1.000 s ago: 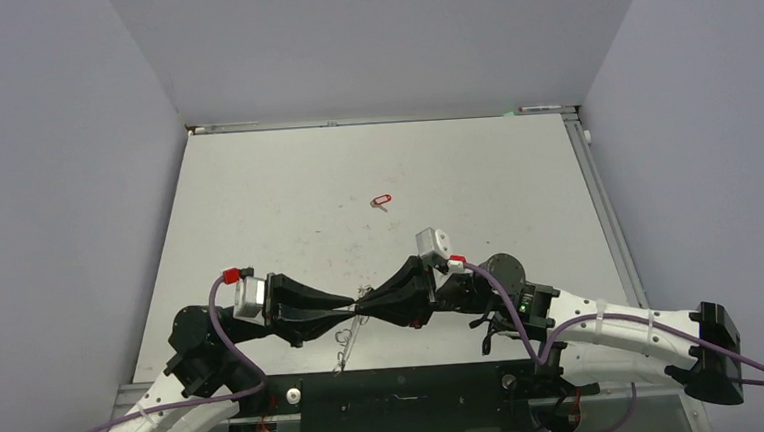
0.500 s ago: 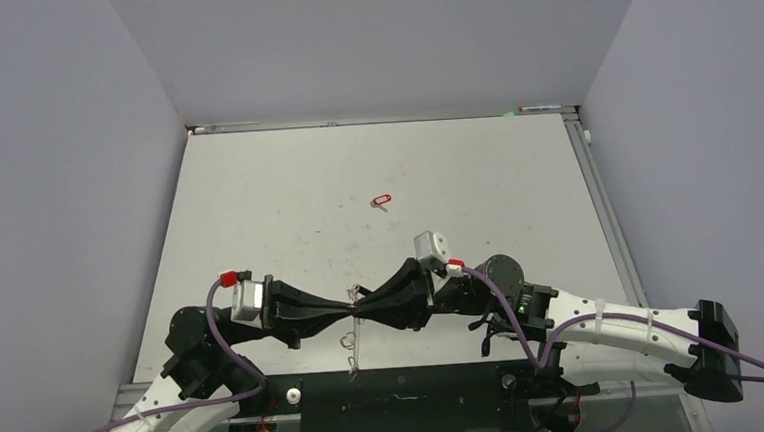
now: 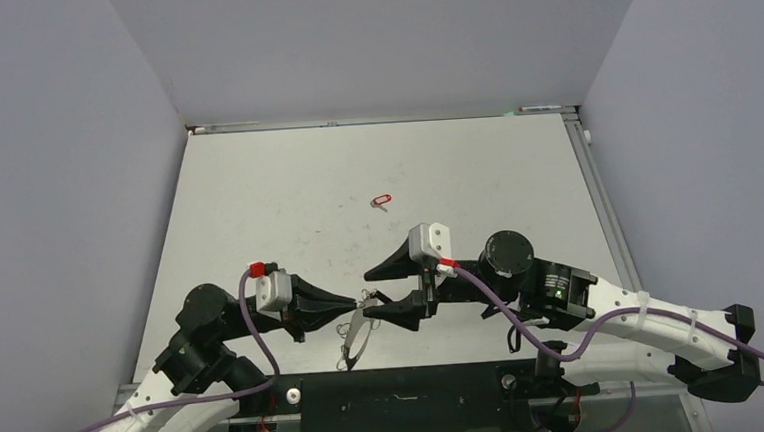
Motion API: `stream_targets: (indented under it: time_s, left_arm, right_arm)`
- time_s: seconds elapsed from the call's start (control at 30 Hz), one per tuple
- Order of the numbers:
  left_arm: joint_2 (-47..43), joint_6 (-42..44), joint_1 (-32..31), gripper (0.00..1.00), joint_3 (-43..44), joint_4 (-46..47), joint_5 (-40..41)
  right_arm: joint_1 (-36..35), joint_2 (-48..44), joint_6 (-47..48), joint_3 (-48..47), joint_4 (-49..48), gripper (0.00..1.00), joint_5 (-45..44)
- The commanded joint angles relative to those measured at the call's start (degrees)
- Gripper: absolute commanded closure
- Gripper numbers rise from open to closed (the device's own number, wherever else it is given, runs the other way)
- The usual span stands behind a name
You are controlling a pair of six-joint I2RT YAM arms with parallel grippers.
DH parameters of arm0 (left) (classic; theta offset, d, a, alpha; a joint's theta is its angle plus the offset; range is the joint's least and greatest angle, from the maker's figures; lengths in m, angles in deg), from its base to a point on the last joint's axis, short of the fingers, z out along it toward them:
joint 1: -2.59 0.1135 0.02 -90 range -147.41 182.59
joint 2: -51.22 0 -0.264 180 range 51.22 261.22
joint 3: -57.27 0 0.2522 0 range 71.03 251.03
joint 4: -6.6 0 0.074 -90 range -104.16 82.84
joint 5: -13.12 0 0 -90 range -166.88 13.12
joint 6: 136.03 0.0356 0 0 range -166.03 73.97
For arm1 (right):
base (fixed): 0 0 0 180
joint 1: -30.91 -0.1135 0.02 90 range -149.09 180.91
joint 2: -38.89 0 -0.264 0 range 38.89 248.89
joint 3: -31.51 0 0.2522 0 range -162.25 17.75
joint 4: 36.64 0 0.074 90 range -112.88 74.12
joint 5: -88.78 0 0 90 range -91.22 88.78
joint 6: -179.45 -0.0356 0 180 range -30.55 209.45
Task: Put the keys on the keyring
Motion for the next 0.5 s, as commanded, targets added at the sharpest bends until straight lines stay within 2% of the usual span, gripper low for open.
stream_targets:
  time_s: [0.0, 0.2, 0.3, 0.47]
  left_arm:
    - [2.46, 6.81, -0.09, 1.00, 6.41, -8.25, -1.29]
    - [4.05, 9.33, -0.66, 1.00, 9.51, -13.86, -0.66]
    - [4.63, 11.90, -0.67, 1.00, 10.17, -15.49, -0.90]
    - [6.47, 13.82, -0.66, 1.00, 11.95, -18.41, 0.02]
  right_arm:
    - [-0.09, 0.76, 9.13, -8.62, 17.39, 0.48, -2.62]
    - [-0.10, 4.69, 12.92, -14.62, 28.97, 0.56, -3.53]
    - [-0.07, 6.26, 13.62, -15.97, 30.43, 0.61, -4.12]
    - [-0.10, 8.93, 14.26, -17.27, 31.24, 0.63, -3.41]
